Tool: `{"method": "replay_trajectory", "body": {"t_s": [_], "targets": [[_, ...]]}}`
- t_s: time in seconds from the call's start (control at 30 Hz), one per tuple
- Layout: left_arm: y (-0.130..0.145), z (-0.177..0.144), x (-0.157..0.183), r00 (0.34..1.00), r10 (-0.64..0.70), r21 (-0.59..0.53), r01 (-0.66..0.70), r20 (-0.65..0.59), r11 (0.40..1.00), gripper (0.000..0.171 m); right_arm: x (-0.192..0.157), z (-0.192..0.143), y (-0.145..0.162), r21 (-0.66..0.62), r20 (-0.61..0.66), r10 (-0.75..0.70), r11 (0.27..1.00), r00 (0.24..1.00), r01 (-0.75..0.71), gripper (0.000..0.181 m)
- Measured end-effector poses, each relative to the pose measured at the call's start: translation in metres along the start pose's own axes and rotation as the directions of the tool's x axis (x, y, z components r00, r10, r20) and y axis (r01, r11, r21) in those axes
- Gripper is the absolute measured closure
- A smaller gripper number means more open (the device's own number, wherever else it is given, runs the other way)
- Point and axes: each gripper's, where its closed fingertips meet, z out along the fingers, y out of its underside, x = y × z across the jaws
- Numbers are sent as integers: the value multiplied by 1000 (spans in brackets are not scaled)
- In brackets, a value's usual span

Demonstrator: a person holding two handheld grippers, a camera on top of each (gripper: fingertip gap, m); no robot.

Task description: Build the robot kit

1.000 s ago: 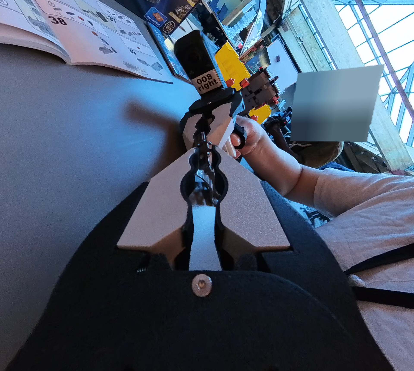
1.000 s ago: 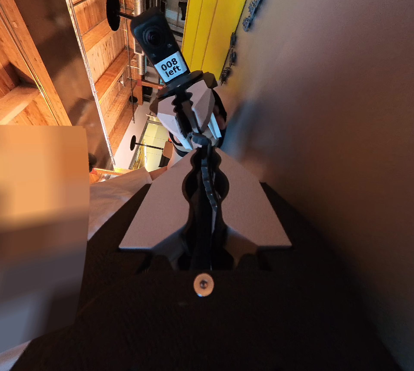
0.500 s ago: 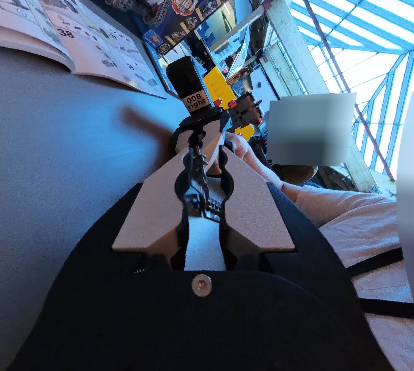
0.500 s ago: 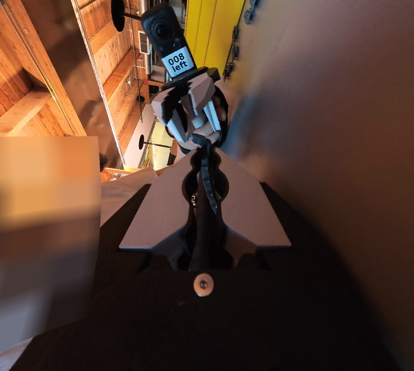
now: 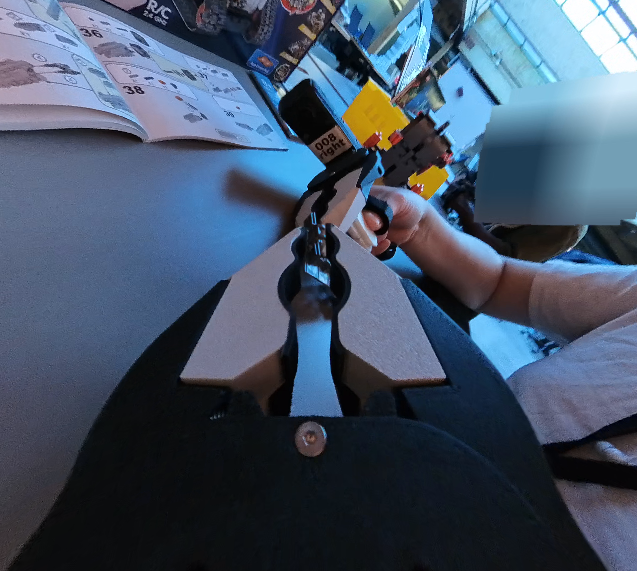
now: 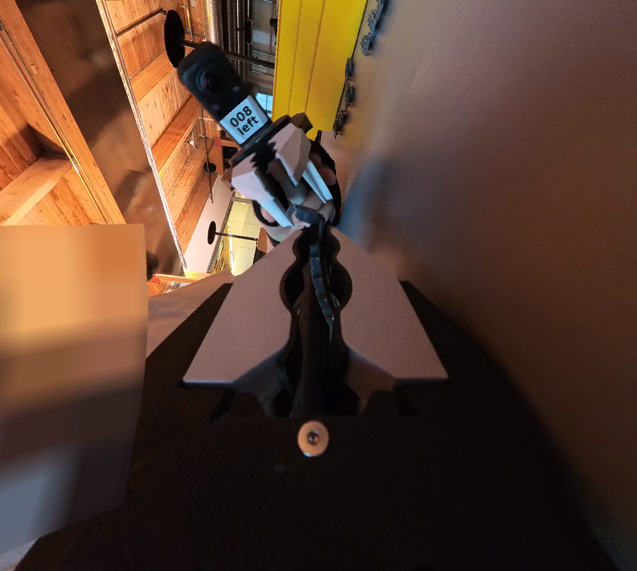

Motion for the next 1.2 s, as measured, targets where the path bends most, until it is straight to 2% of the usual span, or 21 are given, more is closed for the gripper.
{"method": "replay_trajectory", "body": {"t_s": [0.1,0.27,0.4,0.5,0.73,0.83,1.2], "targets": [[14,7,-1,996,84,-84,-80,44,993,163,1,0,0,-1,-5,7,1000,1000,-7,176],[15,6,-2,977,196,-110,-186,84,976,169,1,0,1,-5,-9,1,1000,1000,-1,176],[18,7,-2,913,387,-172,-364,130,915,171,2,0,2,-16,-20,-10,1000,1000,10,176],[21,6,-2,871,471,-207,-439,139,874,171,2,0,4,-24,-33,-37,999,999,36,176],[21,6,-1,842,515,-210,-481,162,851,171,0,-1,3,-12,-53,-97,995,994,96,178],[19,6,2,862,482,-182,-455,154,872,171,-4,-1,2,1,-33,-97,995,995,97,177],[19,7,2,861,477,-159,-453,177,877,170,-4,-2,1,18,-53,-127,992,991,128,178]]}}
